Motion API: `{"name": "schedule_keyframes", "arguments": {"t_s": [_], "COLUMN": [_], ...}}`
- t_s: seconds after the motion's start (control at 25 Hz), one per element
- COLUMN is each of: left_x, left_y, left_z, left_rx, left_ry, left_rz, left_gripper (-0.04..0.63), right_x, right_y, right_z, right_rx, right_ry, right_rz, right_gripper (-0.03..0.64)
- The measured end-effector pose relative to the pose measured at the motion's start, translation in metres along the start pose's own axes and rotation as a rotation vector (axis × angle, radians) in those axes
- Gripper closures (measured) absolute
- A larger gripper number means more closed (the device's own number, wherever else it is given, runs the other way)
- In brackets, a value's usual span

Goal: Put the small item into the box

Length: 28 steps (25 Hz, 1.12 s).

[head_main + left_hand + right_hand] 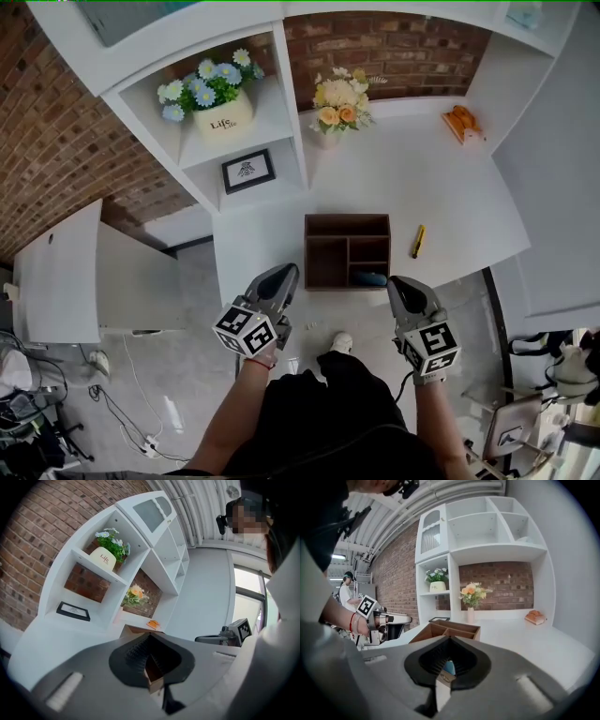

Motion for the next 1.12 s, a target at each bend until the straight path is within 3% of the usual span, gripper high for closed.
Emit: {"name": "schedule_keyframes", "arguments": {"t_s": [0.72,1.12], "left_x": [-0.02,-0.044], "left_y": [-0.023,-0.023], "left_z": [-0.017,-0.027], "left_rx": [0.044,0.049], "left_ry": [0.128,0.163], "left_rz": [-0.034,-0.036], "left_gripper": [0.594,0.594], "right_x": [-0.046,-0.066], "right_y": [-0.013,-0.008], "right_z": [0.04,0.069], "right_rx": [0.009,0.017], "right_ry": [0.104,0.134], "right_rz": [-0.142,-0.161], "right_gripper": [0.615,0.615]}}
Point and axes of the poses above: the fingertips, and each gripper's own axes: x forward along the fingers, z to its left, y out of its underside, the point moved 10 cm from there along -x, backward along the fingers, and after that the axes turned 5 degrees about x, right-handed, at the moved point
